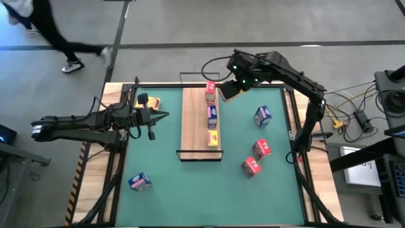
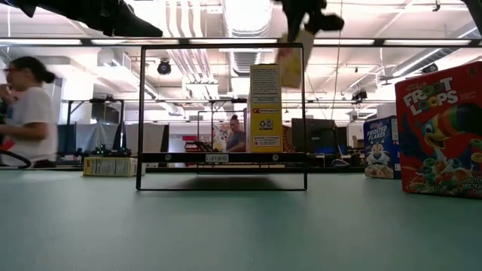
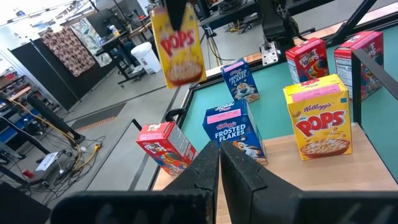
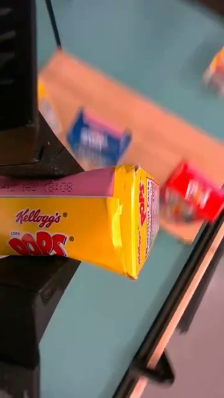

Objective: Stack cereal on shelf
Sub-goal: Put the right yellow cereal box on the shelf aligned with the other yellow cereal box

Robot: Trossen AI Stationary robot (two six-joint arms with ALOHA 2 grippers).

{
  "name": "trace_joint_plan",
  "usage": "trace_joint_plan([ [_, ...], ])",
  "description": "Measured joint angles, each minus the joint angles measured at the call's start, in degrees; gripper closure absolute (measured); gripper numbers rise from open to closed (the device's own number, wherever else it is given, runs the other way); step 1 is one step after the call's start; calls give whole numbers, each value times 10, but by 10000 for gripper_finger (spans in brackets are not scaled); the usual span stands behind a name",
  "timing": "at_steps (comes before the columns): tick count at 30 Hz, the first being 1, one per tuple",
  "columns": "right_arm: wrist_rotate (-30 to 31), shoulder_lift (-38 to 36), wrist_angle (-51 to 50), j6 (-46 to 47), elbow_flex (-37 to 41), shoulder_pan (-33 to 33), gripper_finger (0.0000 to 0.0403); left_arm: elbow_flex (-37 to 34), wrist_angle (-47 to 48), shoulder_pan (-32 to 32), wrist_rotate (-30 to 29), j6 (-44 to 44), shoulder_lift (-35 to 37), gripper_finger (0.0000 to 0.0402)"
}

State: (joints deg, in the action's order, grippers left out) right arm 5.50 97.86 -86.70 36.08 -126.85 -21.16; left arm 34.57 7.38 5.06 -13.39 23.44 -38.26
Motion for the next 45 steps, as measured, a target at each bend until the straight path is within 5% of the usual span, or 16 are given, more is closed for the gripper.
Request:
trace_joint_plan([
  [9, -15, 1, 15, 130, -50, 100, 266, 0, 6, 0, 0, 0, 0, 401],
  [22, -36, 30, 164, 242, -35, 211, 264, 0, 5, 0, 0, 18, 1, 401],
  [36, -74, 104, 170, 298, -36, 223, 264, 0, 6, 0, -1, 24, 10, 401],
  [45, -8, 118, 168, 301, -36, 222, 264, 0, 8, 0, -1, 24, 9, 401],
])
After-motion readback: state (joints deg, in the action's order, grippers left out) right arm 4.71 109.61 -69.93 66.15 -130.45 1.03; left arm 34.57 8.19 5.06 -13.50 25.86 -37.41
